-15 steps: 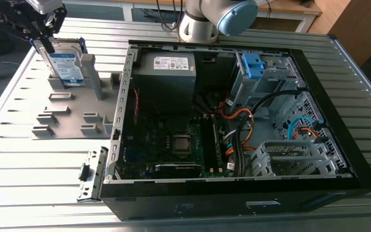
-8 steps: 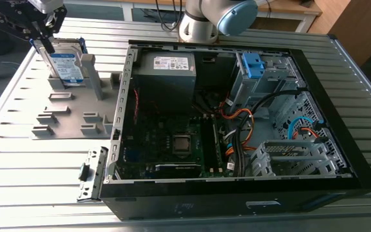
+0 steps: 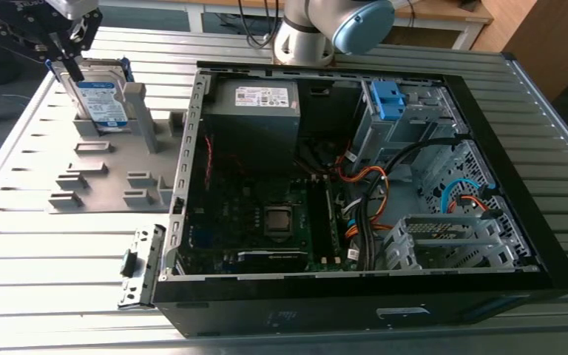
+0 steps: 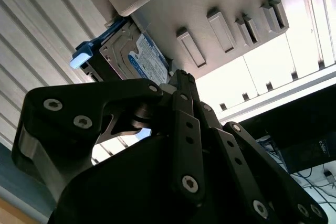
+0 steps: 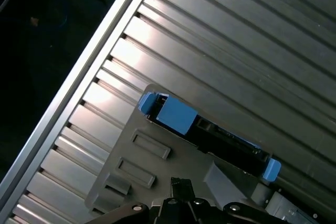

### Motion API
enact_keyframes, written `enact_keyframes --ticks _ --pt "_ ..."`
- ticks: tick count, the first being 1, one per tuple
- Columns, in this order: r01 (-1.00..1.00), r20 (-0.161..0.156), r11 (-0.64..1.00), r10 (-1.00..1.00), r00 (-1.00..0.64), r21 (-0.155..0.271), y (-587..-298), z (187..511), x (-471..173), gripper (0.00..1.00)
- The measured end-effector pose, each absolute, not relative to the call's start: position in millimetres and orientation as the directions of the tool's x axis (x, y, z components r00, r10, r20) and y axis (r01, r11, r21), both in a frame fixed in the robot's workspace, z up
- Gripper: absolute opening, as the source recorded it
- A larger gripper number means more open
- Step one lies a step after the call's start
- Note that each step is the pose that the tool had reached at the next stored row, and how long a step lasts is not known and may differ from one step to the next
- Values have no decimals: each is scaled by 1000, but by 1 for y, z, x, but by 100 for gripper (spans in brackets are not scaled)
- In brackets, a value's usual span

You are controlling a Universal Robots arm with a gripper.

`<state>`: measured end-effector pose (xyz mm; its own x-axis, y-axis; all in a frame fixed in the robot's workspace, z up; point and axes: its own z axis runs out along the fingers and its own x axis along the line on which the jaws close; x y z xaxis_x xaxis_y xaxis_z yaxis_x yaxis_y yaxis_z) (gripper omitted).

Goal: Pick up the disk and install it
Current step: 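Pick up the disk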

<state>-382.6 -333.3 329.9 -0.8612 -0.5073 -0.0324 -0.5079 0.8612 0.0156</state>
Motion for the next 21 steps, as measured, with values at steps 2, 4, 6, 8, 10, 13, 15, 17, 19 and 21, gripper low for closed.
enact_keyframes --ticks 2,4,6,8,10,13,15,17,19,21 --pt "-517 -32 856 -516 -856 16 -333 330 -383 11" --pt "-526 -32 850 -525 -850 16 -333 330 -383 11" --pt "-535 -32 845 -534 -845 16 -333 330 -383 11" --pt "-543 -32 840 -542 -839 16 -333 330 -383 11" --pt "-552 -32 834 -551 -834 16 -333 330 -383 11" --pt "-564 -32 825 -564 -825 16 -333 330 -383 11" --pt "-572 -32 820 -572 -820 16 -333 330 -383 11" --pt "-581 -32 814 -580 -814 16 -333 330 -383 11" --pt "-589 -32 808 -588 -808 16 -333 330 -383 11" --pt "-596 -32 802 -596 -802 16 -333 330 -383 11"
